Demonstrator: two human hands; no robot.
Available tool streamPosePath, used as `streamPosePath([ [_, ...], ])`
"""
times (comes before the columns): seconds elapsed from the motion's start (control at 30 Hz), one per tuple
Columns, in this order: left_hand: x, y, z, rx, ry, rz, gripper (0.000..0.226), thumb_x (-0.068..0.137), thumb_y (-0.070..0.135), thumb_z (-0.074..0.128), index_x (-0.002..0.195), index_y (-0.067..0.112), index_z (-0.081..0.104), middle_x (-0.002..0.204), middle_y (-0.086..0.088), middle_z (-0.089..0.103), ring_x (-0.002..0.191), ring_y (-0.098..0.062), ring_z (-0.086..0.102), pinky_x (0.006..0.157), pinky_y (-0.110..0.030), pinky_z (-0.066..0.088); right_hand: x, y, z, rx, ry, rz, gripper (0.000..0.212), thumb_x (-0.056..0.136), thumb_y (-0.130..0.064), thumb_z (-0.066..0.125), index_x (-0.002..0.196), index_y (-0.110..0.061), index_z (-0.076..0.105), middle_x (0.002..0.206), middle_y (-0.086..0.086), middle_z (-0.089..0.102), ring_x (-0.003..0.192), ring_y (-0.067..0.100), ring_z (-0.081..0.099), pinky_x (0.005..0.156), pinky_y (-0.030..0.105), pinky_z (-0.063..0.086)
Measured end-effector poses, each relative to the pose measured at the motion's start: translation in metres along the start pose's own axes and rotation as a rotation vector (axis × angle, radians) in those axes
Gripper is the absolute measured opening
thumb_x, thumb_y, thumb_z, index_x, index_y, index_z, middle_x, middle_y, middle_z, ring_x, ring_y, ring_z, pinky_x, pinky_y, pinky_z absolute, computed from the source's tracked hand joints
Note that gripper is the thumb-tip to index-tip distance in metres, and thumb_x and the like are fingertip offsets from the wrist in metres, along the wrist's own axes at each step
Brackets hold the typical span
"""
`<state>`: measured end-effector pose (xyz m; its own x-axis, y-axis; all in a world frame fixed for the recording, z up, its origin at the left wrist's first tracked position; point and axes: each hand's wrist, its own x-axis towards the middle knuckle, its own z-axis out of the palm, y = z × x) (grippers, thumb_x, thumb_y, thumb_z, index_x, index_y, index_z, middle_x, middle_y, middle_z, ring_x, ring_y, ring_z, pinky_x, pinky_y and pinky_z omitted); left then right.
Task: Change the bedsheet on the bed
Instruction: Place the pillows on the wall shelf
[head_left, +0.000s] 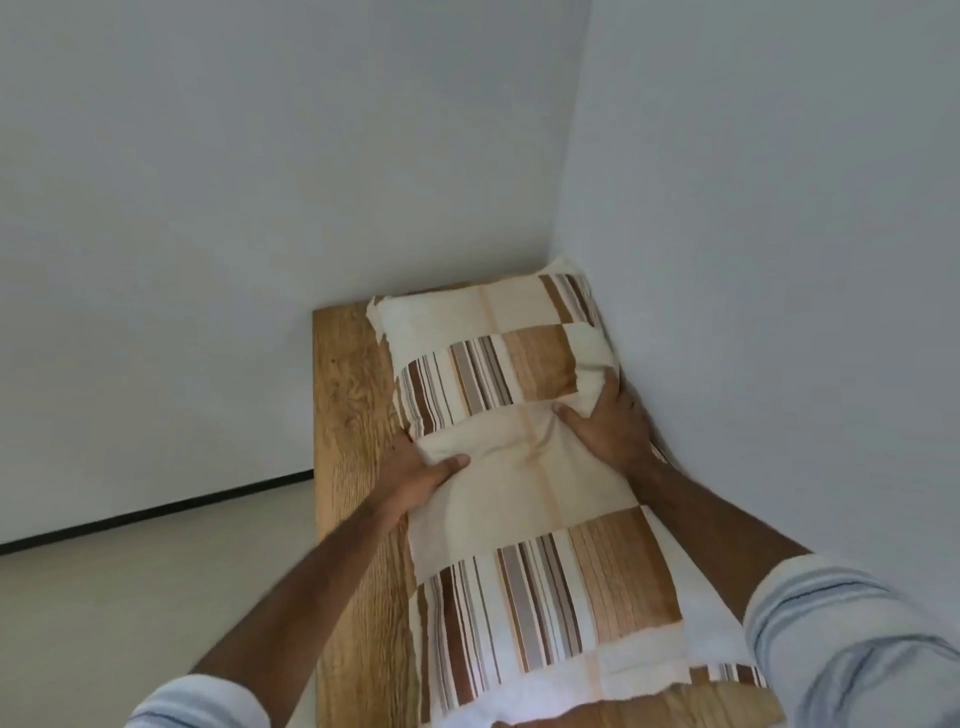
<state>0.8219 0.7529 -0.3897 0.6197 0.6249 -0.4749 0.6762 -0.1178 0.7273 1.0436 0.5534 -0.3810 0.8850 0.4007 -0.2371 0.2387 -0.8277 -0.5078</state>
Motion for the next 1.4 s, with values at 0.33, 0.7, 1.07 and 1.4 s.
streamPosePath([
  [0.33, -0.042, -0.018, -0.015, -0.561, 0.018, -0.095, 0.068, 0.07, 0.053, 0.086, 0.128, 0.029, 0.059, 0.116, 0.005, 0.074, 0.1, -0.012, 0.073, 0.077, -0.026, 0.057, 0.001, -0.06, -0.008, 0.509, -0.104, -0.071, 0.081, 0.069, -0.059, 0.082, 0.133, -0.021, 0.052, 0.12, -0.007, 0.064, 0.106, 0.016, 0.063, 0.091, 0.035, 0.052],
  [0.7, -0.259, -0.161, -0.132, -0.724, 0.695, -0.087, 0.046, 0.082, 0.048, 0.08, 0.121, 0.03, 0.064, 0.112, 0.009, 0.075, 0.1, -0.011, 0.072, 0.081, -0.026, 0.057, -0.182, -0.219, 0.106, 0.636, -0.606, -0.419, 0.064, 0.076, -0.053, 0.08, 0.125, -0.023, 0.052, 0.109, -0.012, 0.066, 0.095, 0.006, 0.065, 0.077, 0.026, 0.054],
  [1.07, -0.699, -0.376, -0.095, -0.884, 1.468, -0.238, 0.037, 0.078, 0.038, 0.087, 0.108, 0.02, 0.072, 0.105, 0.005, 0.076, 0.103, -0.016, 0.072, 0.095, -0.034, 0.056, -0.633, -0.274, 0.202, 0.465, -1.168, -1.001, 0.04, 0.083, -0.049, 0.076, 0.113, -0.03, 0.058, 0.104, -0.013, 0.068, 0.088, 0.005, 0.066, 0.066, 0.021, 0.051],
  [1.4, -1.034, -0.506, 0.039, -1.047, 1.988, -0.4, 0.073, 0.055, 0.042, 0.099, 0.114, 0.008, 0.073, 0.112, -0.009, 0.076, 0.108, -0.027, 0.071, 0.097, -0.04, 0.056, -1.024, -0.202, 0.267, 0.237, -1.683, -1.341, 0.063, 0.084, -0.055, 0.073, 0.136, -0.026, 0.052, 0.12, -0.01, 0.067, 0.105, 0.01, 0.067, 0.083, 0.027, 0.057],
])
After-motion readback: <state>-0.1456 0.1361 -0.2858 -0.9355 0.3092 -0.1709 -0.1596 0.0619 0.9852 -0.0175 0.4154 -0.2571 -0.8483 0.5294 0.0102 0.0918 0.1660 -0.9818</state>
